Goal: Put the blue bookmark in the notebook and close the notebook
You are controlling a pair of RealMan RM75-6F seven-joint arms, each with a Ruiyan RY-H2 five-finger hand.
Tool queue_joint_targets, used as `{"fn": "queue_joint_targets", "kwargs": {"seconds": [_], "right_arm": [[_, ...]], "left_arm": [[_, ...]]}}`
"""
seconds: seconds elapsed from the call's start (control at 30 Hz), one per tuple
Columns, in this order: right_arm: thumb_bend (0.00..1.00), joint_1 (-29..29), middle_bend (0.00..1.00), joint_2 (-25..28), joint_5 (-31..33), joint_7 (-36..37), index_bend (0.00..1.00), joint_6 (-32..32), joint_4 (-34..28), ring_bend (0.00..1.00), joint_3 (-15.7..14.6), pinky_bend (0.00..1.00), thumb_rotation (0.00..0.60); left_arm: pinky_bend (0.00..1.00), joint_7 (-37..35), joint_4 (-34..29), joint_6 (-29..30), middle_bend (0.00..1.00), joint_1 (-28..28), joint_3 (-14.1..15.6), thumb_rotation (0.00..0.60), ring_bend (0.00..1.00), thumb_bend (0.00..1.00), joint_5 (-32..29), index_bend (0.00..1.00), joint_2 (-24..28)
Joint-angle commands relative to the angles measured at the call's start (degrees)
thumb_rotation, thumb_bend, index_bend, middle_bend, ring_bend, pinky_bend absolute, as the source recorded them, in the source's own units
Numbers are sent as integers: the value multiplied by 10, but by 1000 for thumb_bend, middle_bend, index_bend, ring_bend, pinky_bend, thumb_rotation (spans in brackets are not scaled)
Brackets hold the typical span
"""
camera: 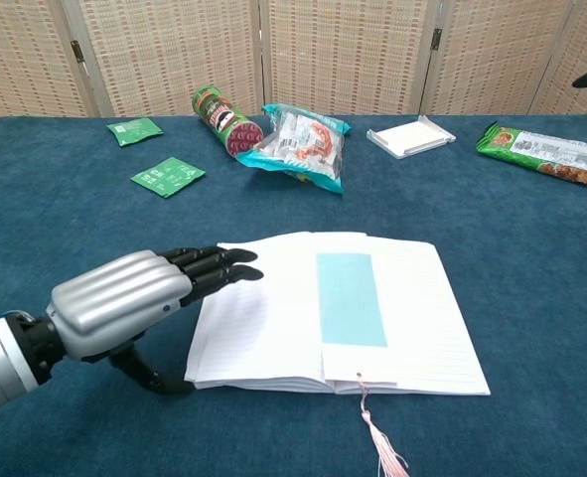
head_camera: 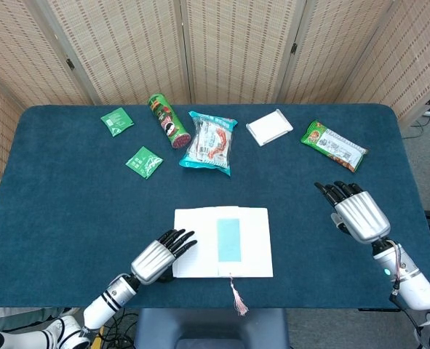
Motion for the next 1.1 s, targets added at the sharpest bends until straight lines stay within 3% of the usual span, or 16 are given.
{"fn": "queue_joint_targets", "kwargs": {"seconds": [0.03, 0.47, 1.1], "right_arm": [[347, -1, 250, -1, -1, 1, 89, 1, 1, 203, 1, 348, 600], [347, -11, 242, -2, -3, 12, 89, 10, 10, 189, 8, 324, 600], [346, -20, 242, -7, -9, 30, 89, 18, 27, 184, 12, 304, 600]], "left_arm": [[162, -7, 6, 7, 0, 0, -2, 600, 13, 174, -2, 0, -7], [162, -50, 36, 26, 0, -5, -26, 600, 13, 173, -28, 0, -44], [162, -24, 28, -11, 0, -20, -12, 600, 13, 174, -42, 0, -45]]}}
